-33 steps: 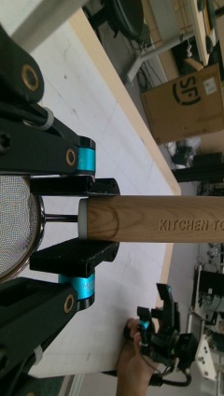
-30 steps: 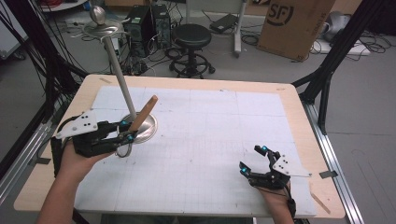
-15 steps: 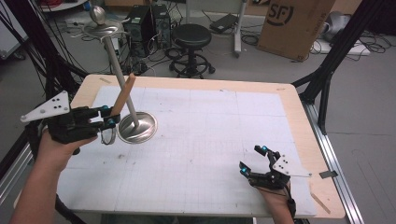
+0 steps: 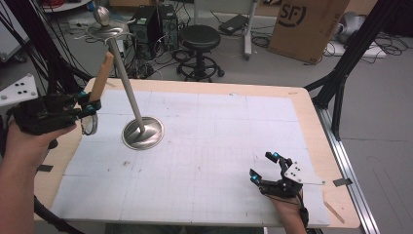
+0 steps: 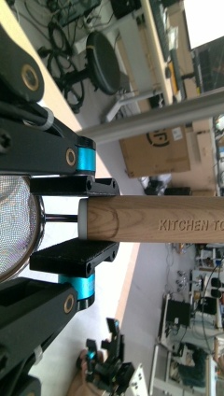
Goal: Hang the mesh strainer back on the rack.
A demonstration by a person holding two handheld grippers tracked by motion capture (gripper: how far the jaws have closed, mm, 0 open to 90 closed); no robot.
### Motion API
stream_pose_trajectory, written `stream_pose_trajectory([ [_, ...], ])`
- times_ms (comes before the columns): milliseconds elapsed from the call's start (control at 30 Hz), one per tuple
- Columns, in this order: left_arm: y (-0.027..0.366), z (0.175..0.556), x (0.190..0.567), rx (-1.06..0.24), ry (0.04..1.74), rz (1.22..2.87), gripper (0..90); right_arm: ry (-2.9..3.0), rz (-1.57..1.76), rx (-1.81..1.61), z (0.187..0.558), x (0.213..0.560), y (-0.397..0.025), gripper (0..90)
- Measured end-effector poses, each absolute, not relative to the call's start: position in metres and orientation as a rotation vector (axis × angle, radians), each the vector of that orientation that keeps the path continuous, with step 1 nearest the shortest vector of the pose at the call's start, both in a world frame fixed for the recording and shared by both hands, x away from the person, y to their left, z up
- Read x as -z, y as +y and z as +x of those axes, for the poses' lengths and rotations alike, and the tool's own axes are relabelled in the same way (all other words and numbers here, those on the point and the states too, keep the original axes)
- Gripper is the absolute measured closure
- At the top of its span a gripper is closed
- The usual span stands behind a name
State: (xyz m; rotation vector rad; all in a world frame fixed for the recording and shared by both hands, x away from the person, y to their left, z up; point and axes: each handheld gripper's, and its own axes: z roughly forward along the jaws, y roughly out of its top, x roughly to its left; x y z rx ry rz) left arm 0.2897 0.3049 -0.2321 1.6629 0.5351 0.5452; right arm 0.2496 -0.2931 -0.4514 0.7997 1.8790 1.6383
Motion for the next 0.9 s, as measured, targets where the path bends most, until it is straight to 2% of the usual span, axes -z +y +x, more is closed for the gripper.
stream_pose_trajectory([
  [900,0.346,0.29,0.217,-0.668,0.67,1.568,69.5,1.88,0.802,-1.64,0.25,0.451,-0.293,15.2],
])
